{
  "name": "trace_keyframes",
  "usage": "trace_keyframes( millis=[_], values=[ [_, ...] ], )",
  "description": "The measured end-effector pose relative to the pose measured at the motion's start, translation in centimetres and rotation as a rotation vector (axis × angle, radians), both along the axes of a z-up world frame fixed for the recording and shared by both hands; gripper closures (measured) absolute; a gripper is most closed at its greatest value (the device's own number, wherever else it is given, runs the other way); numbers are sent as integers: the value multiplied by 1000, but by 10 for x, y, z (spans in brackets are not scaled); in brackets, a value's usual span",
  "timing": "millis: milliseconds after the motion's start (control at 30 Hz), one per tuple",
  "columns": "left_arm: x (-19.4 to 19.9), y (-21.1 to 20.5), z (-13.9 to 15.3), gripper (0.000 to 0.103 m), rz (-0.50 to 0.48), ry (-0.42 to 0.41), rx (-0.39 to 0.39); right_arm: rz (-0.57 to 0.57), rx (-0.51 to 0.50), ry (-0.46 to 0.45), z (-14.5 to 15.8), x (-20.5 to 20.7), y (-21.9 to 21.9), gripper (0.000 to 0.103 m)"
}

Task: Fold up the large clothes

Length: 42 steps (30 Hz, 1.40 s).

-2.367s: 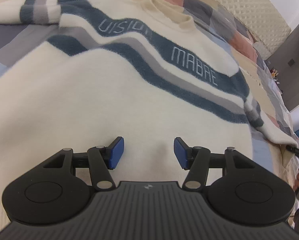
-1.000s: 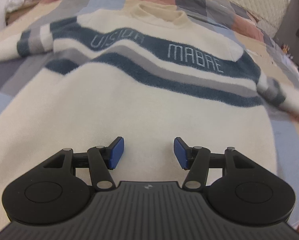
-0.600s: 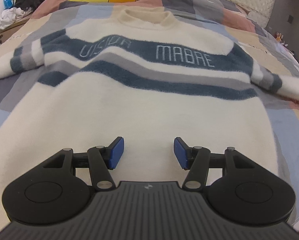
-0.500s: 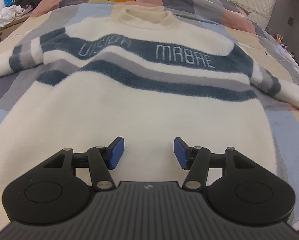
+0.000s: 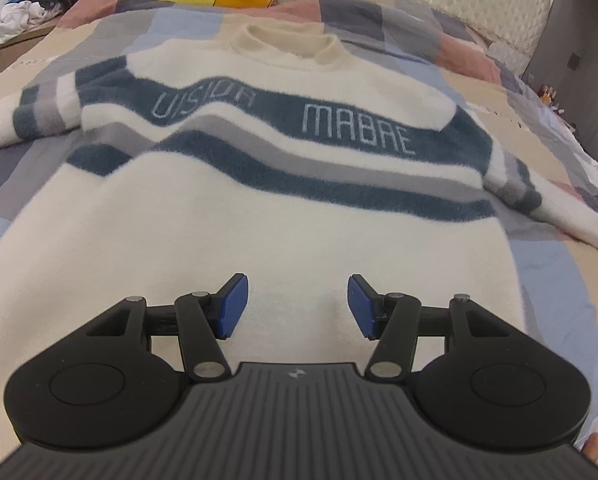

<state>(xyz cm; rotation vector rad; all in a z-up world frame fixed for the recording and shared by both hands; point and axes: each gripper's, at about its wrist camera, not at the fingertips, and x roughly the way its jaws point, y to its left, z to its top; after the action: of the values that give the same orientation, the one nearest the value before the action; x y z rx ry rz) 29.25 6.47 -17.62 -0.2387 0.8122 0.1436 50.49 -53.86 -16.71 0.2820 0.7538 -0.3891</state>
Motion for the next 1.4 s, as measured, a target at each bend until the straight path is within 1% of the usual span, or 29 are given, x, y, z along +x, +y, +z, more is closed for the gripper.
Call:
trace_keyframes(
  millis=[100, 200, 333, 400, 533, 600, 700, 800, 900, 1000, 1100, 1167, 1200, 1233, 1267, 1300, 1400],
  values=[
    [-7, -1, 8, 42, -14, -28, -30, 25, -32, -12, 21, -14, 19, 28],
    [-14, -4, 15, 42, -33, -48, -28, 65, -30, -48, 49, -35, 47, 28],
    [-29, -3, 27, 42, -45, -87, -36, 172, -80, -97, 94, -69, 106, 28],
    [-37, -2, 33, 42, -51, -107, -49, 223, -73, -127, 115, -89, 134, 28],
    [-62, 10, 38, 42, -65, -128, -202, 327, -18, -200, 155, -135, 193, 28],
    [-74, 10, 40, 42, -79, -133, -229, 371, -20, -222, 169, -159, 222, 28],
    [-88, 5, 45, 42, -92, -156, -233, 435, 6, -248, 181, -197, 259, 28],
    [-98, -6, 45, 42, -143, -159, -248, 479, 23, -260, 182, -230, 286, 28],
    [-107, -21, 39, 42, -208, -142, -282, 515, 81, -226, 170, -259, 305, 28],
    [-114, -40, 32, 43, -291, -119, -285, 509, 142, -228, 149, -287, 314, 28],
    [-117, -60, 24, 44, -372, -100, -282, 491, 203, -234, 119, -306, 315, 28],
    [-117, -70, 13, 50, -410, -64, -301, 480, 240, -213, 101, -309, 314, 28],
    [-115, -74, 8, 55, -425, -43, -316, 474, 259, -205, 94, -311, 312, 28],
    [-114, -79, 2, 57, -441, -19, -324, 472, 271, -194, 86, -309, 309, 28],
    [-113, -81, -2, 59, -452, -5, -318, 469, 274, -190, 82, -308, 309, 28],
    [-112, -87, -7, 60, -462, 10, -295, 468, 275, -190, 79, -306, 308, 28],
    [-109, -107, -18, 60, -485, 47, -183, 485, 257, -198, 75, -295, 306, 28]
  ],
)
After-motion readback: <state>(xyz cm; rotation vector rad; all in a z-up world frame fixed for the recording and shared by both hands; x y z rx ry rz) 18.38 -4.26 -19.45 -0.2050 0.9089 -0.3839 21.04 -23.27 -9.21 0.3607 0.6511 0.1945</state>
